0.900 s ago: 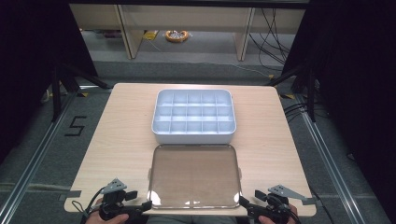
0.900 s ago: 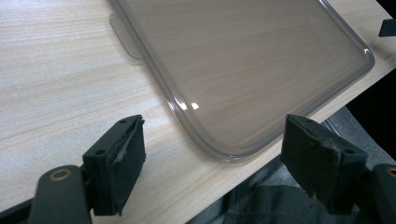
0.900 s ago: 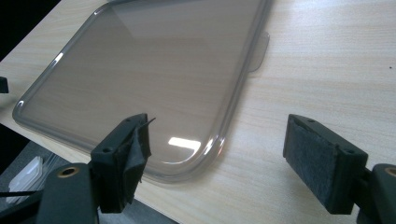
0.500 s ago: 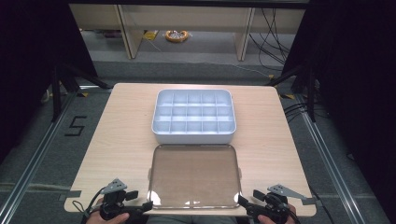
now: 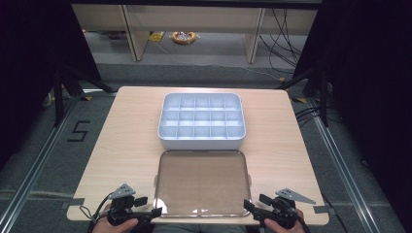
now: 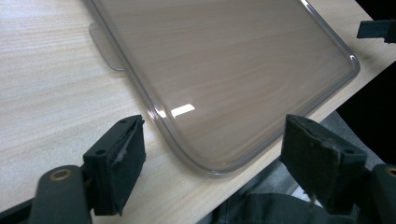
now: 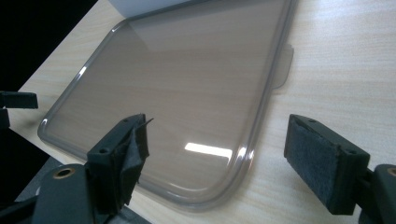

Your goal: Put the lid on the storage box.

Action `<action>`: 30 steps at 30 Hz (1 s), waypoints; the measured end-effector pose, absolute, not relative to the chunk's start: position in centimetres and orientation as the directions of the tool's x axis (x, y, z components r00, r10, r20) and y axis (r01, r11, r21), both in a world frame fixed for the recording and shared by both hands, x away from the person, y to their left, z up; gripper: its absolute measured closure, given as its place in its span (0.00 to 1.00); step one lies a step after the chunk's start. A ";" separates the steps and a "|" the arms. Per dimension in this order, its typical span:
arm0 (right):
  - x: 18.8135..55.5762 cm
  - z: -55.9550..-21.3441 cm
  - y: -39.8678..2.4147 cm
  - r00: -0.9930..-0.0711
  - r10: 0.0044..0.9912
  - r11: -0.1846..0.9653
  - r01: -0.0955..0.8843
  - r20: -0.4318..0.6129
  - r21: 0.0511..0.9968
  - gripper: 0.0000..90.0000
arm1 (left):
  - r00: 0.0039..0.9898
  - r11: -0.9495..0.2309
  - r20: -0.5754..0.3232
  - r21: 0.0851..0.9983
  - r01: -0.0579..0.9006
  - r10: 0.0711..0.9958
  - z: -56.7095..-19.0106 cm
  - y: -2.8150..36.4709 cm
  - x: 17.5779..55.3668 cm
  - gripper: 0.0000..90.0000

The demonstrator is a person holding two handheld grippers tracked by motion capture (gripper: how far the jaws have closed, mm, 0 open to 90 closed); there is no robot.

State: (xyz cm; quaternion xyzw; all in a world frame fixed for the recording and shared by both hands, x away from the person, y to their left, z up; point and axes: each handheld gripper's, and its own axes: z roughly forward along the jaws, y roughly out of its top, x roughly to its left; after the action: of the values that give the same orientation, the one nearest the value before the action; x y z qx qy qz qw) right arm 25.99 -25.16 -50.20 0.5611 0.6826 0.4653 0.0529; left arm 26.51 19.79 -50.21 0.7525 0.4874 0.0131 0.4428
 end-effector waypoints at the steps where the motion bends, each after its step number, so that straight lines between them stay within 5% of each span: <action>1: 26.0 -50.2 -25.2 -0.365 0.815 -0.063 0.717 0.450 0.695 0.26 | 0.525 -0.133 -0.412 0.679 0.722 0.745 -50.2 19.8 26.5 0.27; 25: 29.1 -51.2 -23.9 -0.330 0.828 -0.063 0.748 0.454 0.660 0.31 | 0.496 -0.164 -0.378 0.643 0.748 0.782 -51.2 19.4 30.2 0.42; 27: 28.7 -50.7 -23.1 -0.210 0.813 -0.162 0.815 0.543 0.557 0.31 | 0.484 -0.149 -0.385 0.642 0.752 0.786 -51.3 19.1 30.3 0.44; 30: 29.4 -51.5 -23.7 -0.311 0.835 -0.071 0.756 0.453 0.651 0.36 | 0.505 -0.184 -0.355 0.646 0.741 0.787 -51.3 18.8 30.4 0.47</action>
State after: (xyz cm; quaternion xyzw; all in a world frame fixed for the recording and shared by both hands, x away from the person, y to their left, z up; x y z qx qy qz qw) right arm 29.42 -23.70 -51.45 0.5852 0.6799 0.4395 0.0451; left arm 30.40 18.78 -51.29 0.7689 0.4967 0.0288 0.4016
